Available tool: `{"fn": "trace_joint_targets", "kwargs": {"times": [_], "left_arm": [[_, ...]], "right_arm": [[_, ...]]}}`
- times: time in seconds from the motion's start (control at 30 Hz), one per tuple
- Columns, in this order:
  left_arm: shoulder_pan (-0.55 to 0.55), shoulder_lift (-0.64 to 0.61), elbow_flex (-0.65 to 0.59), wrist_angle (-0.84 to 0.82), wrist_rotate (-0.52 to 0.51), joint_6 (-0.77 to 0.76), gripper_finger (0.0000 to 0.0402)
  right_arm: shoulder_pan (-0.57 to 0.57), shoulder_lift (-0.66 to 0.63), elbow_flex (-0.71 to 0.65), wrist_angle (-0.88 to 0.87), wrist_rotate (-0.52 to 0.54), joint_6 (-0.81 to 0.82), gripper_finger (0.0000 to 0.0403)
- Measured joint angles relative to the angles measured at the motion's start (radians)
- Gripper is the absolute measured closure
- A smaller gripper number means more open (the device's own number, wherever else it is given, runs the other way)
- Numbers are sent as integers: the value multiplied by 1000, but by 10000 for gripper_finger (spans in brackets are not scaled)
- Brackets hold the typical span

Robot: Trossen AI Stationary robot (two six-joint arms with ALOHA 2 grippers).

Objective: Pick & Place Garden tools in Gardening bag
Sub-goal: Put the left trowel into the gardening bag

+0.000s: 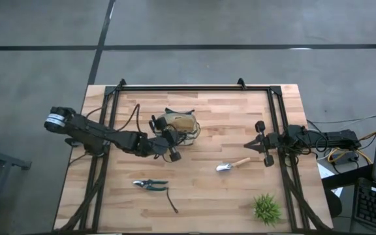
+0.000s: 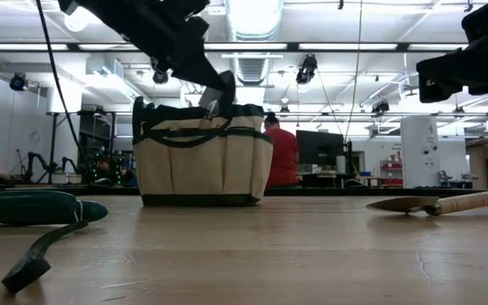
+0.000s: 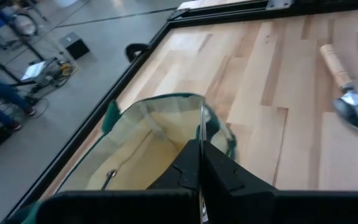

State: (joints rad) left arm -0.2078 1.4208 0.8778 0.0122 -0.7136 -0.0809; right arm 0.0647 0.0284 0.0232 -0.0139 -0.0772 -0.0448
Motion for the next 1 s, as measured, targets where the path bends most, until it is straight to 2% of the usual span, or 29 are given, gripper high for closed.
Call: {"fn": "trace_joint_targets", "kwargs": {"times": [0.27, 0.47, 0.7, 1.0], "left_arm": [[-78, -2, -57, 53, -209, -21, 398], [-138, -2, -155, 262, -353, -57, 397], [-154, -2, -245, 329, -374, -178, 397], [-154, -2, -249, 338, -373, -174, 394]], "right_arm": [[0, 0, 0, 0, 0, 0, 394], [0, 0, 0, 0, 0, 0, 394], [0, 0, 0, 0, 0, 0, 394], [0, 0, 0, 0, 0, 0, 394]]}}
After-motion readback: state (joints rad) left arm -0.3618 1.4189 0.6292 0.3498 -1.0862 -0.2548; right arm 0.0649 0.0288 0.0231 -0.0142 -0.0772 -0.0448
